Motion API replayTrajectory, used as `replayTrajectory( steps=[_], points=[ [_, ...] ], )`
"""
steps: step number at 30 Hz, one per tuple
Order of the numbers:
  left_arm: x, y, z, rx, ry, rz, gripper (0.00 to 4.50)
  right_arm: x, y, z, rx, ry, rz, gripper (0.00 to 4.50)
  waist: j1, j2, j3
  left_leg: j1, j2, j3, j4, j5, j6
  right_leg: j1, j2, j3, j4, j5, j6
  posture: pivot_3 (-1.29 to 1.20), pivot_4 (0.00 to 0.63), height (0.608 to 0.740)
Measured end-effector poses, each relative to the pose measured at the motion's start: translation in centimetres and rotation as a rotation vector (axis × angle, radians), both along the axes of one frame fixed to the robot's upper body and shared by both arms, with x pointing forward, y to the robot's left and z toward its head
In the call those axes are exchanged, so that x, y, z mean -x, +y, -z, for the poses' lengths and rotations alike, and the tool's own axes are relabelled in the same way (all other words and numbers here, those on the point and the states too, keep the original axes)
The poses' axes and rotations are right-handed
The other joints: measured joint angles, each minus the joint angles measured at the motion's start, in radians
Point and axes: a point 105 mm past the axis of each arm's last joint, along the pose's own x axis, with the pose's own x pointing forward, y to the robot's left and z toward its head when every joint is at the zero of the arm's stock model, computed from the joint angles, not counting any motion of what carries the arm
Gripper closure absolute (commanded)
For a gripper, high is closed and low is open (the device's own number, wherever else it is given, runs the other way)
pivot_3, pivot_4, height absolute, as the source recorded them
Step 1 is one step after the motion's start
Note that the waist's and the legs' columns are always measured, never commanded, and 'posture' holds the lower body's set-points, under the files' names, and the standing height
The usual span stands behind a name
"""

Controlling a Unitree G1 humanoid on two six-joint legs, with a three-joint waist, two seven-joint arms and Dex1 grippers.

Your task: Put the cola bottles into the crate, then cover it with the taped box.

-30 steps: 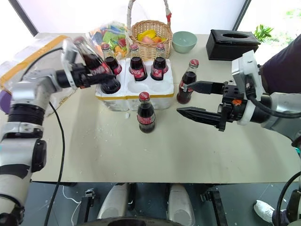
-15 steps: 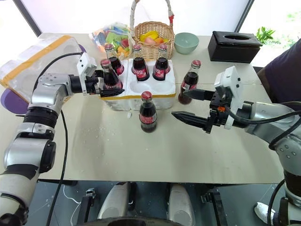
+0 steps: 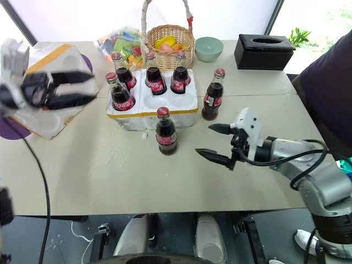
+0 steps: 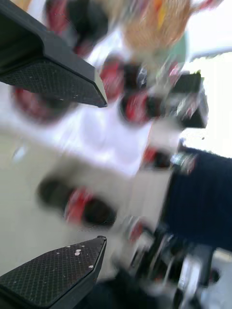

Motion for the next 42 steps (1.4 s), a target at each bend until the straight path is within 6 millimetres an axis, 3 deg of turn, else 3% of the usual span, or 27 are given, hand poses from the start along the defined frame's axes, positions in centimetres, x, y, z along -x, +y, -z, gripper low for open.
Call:
replayTrajectory(
  steps=[2, 6, 19, 21, 24, 27, 30, 35, 37, 39, 42],
  points=[
    [1.5, -1.3, 2.2, -0.064, 0.037, 0.052, 0.04, -0.3, 1.3, 0.6, -0.013, 0.005, -0.032, 0.0, 0.002, 0.0, 0.0, 0.0, 0.0, 0.0, 0.001, 0.0, 0.0, 0.0, 0.0, 0.0, 0.0, 0.0, -0.001, 0.0, 0.15, 0.74],
    [1.7, -2.4, 4.0, -0.064, 0.039, 0.036, 0.04, -1.6, 3.8, 1.0, -0.041, -0.016, -0.072, 0.0, 0.002, 0.0, 0.0, 0.0, 0.0, 0.0, 0.002, 0.001, -0.001, 0.0, 0.001, 0.0, 0.0, 0.001, -0.003, 0.0, 0.15, 0.74],
    [1.5, -3.0, 3.6, -0.045, 0.015, 0.004, 0.04, -4.1, 8.3, 2.6, -0.123, 0.039, -0.127, 0.0, -0.003, 0.0, 0.0, 0.0, 0.0, 0.0, 0.0, 0.001, -0.001, -0.001, 0.001, 0.0, 0.0, 0.003, 0.0, 0.0, 0.15, 0.74],
    [1.5, -3.0, 3.6, -0.044, 0.011, 0.0, 0.0, -4.1, 9.0, 2.4, -0.145, 0.04, -0.138, 0.54, -0.003, 0.0, 0.0, 0.0, 0.0, 0.0, 0.0, 0.001, -0.001, -0.001, 0.001, 0.0, 0.0, 0.003, 0.001, 0.0, 0.15, 0.74],
    [1.4, -2.9, 3.7, -0.044, 0.014, -0.011, 0.0, -4.0, 8.8, 1.9, -0.153, 0.022, -0.142, 1.68, -0.001, 0.0, 0.0, 0.0, 0.0, 0.0, 0.0, 0.001, -0.001, -0.001, 0.001, 0.0, 0.0, 0.003, 0.001, 0.0, 0.15, 0.74],
    [1.4, -2.7, 3.8, -0.04, 0.011, -0.021, 0.0, -3.3, 8.1, 1.6, -0.158, 0.068, -0.164, 1.86, -0.001, 0.0, 0.0, -0.001, 0.0, 0.0, 0.0, 0.001, -0.001, -0.001, 0.001, 0.0, 0.0, 0.003, 0.001, 0.0, 0.15, 0.74],
    [1.3, -2.0, 3.8, -0.018, 0.021, -0.058, 0.0, -2.4, 7.4, -0.2, -0.2, 0.098, -0.208, 1.86, -0.003, 0.0, 0.0, -0.001, 0.0, 0.0, -0.001, 0.001, -0.001, -0.002, 0.001, 0.0, 0.0, 0.003, 0.001, 0.0, 0.15, 0.74],
    [1.3, -0.4, 2.9, 0.018, -0.005, -0.144, 0.0, -3.1, 8.1, -7.3, -0.299, -0.032, -0.263, 1.86, -0.011, 0.002, 0.001, -0.001, 0.003, 0.0, -0.001, 0.001, -0.001, -0.004, 0.004, 0.0, 0.001, 0.004, 0.0, 0.0, 0.15, 0.74],
    [1.2, 0.1, 2.5, 0.04, -0.011, -0.175, 0.0, -4.1, 9.2, -10.1, -0.344, -0.103, -0.254, 1.86, -0.009, 0.002, 0.001, -0.001, 0.005, 0.0, -0.001, 0.001, -0.001, -0.004, 0.006, 0.0, 0.001, 0.004, 0.0, 0.0, 0.15, 0.74],
    [1.2, 0.2, 2.2, 0.062, -0.021, -0.192, 0.0, -5.8, 10.0, -11.7, -0.37, -0.148, -0.203, 1.86, -0.005, 0.002, 0.001, -0.001, 0.006, 0.0, -0.001, 0.001, -0.001, -0.004, 0.007, 0.0, 0.001, 0.004, -0.001, 0.0, 0.15, 0.74],
    [1.1, 0.2, 2.5, 0.068, -0.019, -0.215, 0.0, -9.2, 10.7, -11.2, -0.355, -0.14, -0.098, 1.86, -0.001, 0.002, 0.001, -0.002, 0.006, 0.0, -0.001, 0.001, -0.001, -0.004, 0.007, 0.0, 0.0, 0.004, -0.001, 0.0, 0.15, 0.74]
  ],
)
